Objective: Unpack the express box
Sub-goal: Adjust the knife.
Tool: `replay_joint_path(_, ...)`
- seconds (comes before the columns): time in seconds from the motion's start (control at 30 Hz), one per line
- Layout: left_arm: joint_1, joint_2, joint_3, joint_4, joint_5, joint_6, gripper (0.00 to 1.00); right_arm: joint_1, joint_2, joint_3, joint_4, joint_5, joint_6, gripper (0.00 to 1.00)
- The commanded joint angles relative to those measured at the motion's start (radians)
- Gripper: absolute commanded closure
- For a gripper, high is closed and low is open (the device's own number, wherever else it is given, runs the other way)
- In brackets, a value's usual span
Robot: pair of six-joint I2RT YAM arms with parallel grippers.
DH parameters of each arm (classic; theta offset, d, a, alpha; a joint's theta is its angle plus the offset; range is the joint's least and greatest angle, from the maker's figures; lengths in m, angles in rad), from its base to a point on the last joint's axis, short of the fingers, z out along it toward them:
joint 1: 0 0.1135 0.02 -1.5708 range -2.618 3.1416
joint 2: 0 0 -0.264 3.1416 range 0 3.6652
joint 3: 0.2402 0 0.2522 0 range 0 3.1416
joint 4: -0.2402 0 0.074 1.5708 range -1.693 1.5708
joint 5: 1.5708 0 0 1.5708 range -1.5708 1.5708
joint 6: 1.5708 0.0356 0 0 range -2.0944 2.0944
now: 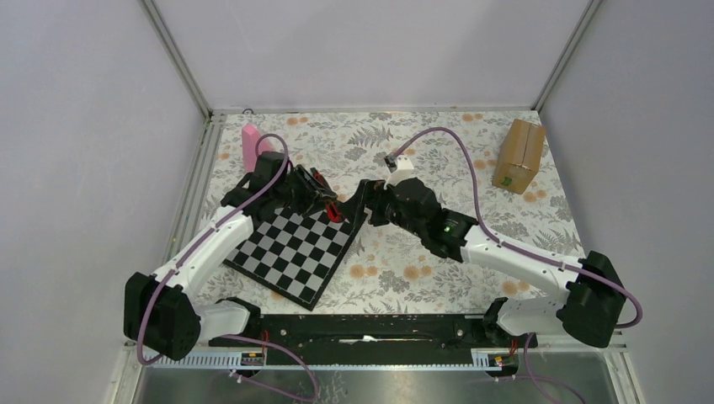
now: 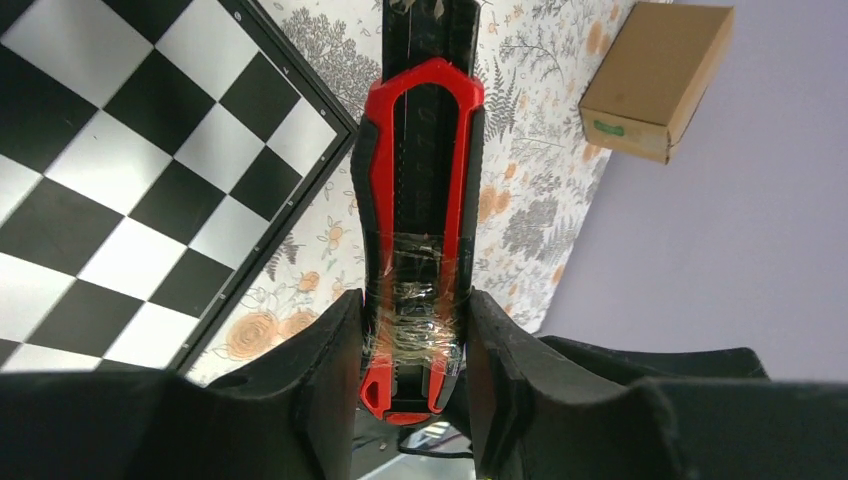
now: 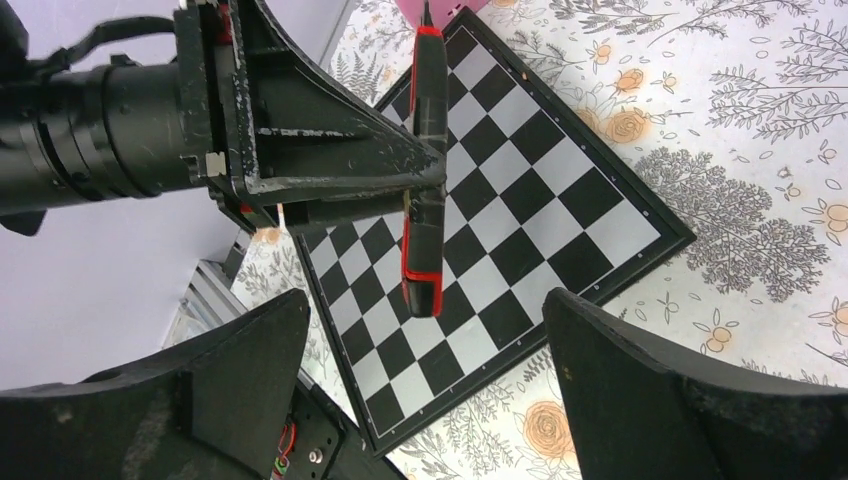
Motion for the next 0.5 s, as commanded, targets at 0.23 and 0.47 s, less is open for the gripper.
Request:
replay_joint_path(0.23,-0.041,-0.054,-0.006,0.191,0.019,-0.211,1.00,0.004,0.066,0.007,0.106,-0.029,-0.019,0.26)
replay_joint_path(0.47,-0.072,-0.041,0.003,0.205,0.030,-0.236,1.00,0.004,0.104,0.043,0.134,-0.007,-0.030,0.35)
